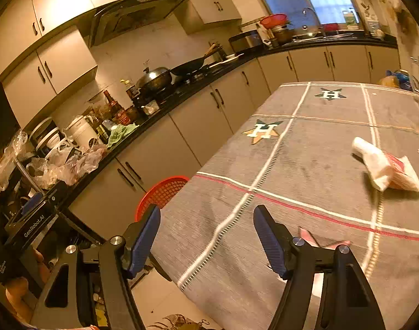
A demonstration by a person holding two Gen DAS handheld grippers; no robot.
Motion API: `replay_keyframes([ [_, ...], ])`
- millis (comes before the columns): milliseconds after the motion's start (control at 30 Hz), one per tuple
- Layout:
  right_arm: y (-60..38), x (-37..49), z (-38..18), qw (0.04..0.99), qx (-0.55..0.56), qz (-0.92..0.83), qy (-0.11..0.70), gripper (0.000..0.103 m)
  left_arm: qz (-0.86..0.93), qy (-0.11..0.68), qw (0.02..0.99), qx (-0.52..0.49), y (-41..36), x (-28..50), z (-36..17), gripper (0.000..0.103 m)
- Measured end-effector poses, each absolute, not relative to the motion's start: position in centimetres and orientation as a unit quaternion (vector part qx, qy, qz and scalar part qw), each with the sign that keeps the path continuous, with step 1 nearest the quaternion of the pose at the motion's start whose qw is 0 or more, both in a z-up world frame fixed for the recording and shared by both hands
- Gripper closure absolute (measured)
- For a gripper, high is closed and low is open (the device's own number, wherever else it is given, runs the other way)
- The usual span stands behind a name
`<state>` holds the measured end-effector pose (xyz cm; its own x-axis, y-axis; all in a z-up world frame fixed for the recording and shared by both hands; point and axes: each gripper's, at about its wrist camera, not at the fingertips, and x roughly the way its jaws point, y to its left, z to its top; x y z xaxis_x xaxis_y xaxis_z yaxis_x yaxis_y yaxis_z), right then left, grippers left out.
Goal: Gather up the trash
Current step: 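Move both open grippers back over the table toward the remaining items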
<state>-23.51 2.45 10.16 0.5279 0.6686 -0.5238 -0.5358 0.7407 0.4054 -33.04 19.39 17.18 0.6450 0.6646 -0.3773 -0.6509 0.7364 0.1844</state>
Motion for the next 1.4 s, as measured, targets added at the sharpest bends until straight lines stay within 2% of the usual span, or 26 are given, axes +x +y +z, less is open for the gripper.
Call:
replay_keyframes([
  [300, 0.5, -23.8, 9.8, 0.875, 0.107, 0.328, 0.341, 0.026, 0.331, 0.221, 0.917, 0.030, 17.3, -32.2, 17.1, 0.018],
  [1200, 0.9, -20.6, 6.8, 0.865, 0.101, 0.312, 0.379, 0.025, 0.296, 0.291, 0.910, -0.007, 19.0, -28.0, 13.4, 0.018],
  [1400, -2.5, -19.5, 7.1, 0.875, 0.106, 0.285, 0.375, 0.025, 0.269, 0.317, 0.909, -0.016, 18.8, -26.0, 12.0, 0.018],
])
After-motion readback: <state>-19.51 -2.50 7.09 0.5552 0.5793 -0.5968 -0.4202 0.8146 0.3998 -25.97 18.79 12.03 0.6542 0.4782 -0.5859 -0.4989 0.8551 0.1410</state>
